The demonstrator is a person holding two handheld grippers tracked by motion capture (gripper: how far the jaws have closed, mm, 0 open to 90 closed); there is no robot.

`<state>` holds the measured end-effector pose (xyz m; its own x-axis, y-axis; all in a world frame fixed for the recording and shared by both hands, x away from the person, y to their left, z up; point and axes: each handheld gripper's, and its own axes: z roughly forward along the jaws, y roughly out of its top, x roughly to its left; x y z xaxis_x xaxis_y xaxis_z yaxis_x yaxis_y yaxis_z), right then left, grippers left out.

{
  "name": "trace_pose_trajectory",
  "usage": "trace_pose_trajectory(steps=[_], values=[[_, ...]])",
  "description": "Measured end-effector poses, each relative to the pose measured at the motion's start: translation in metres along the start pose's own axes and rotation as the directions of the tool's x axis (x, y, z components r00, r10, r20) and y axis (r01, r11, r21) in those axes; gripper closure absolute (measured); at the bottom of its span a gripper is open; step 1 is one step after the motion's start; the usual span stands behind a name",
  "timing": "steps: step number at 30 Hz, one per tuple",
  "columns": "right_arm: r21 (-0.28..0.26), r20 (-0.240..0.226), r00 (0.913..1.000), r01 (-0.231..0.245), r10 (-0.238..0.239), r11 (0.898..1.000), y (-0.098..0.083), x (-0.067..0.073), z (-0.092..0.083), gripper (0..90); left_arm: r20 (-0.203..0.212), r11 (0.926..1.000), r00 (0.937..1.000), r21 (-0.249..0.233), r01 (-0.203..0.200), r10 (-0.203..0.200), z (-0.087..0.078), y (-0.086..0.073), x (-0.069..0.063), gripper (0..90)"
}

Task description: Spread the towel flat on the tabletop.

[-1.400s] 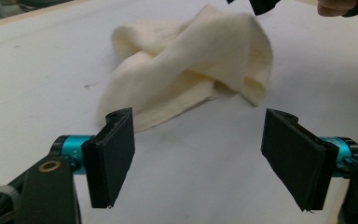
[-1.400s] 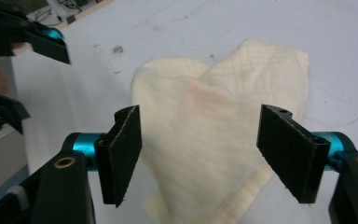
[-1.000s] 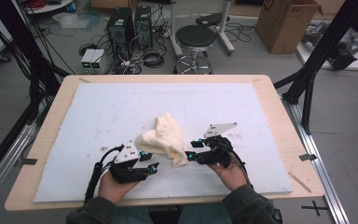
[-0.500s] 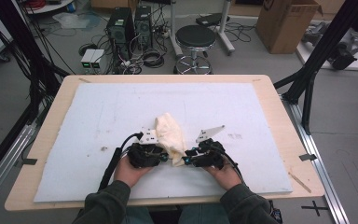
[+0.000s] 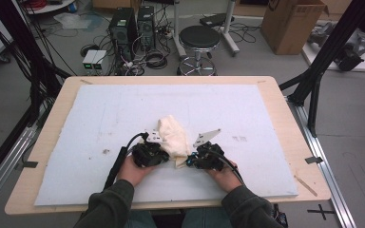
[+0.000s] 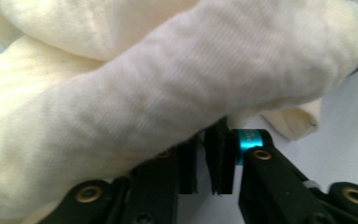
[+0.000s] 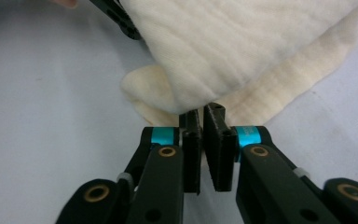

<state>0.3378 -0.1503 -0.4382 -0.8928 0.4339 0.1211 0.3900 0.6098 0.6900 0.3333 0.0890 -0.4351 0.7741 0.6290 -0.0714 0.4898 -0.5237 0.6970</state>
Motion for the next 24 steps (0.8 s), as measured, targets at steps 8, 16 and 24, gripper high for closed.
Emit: trace_pose_trajectory(steps=[8, 16, 24], values=[[-0.021, -0.027, 0.9995, -0.016, 0.015, 1.000, -0.001, -0.005, -0.007, 87.4, 0.009, 0.9978, 0.9978, 0.001, -0.066, 0.066, -0.012, -0.001, -0.006, 87.1], [-0.049, 0.005, 0.9993, -0.037, 0.037, 0.998, -0.005, -0.011, -0.032, 87.4, 0.031, 0.9949, 0.9956, -0.053, -0.086, 0.088, -0.049, -0.009, 0.000, 87.4], [-0.052, 0.044, 0.9979, -0.047, 0.049, 0.998, -0.013, -0.012, -0.056, 87.4, 0.003, 0.9882, 0.9959, -0.124, -0.090, 0.091, -0.092, -0.026, 0.005, 87.8]])
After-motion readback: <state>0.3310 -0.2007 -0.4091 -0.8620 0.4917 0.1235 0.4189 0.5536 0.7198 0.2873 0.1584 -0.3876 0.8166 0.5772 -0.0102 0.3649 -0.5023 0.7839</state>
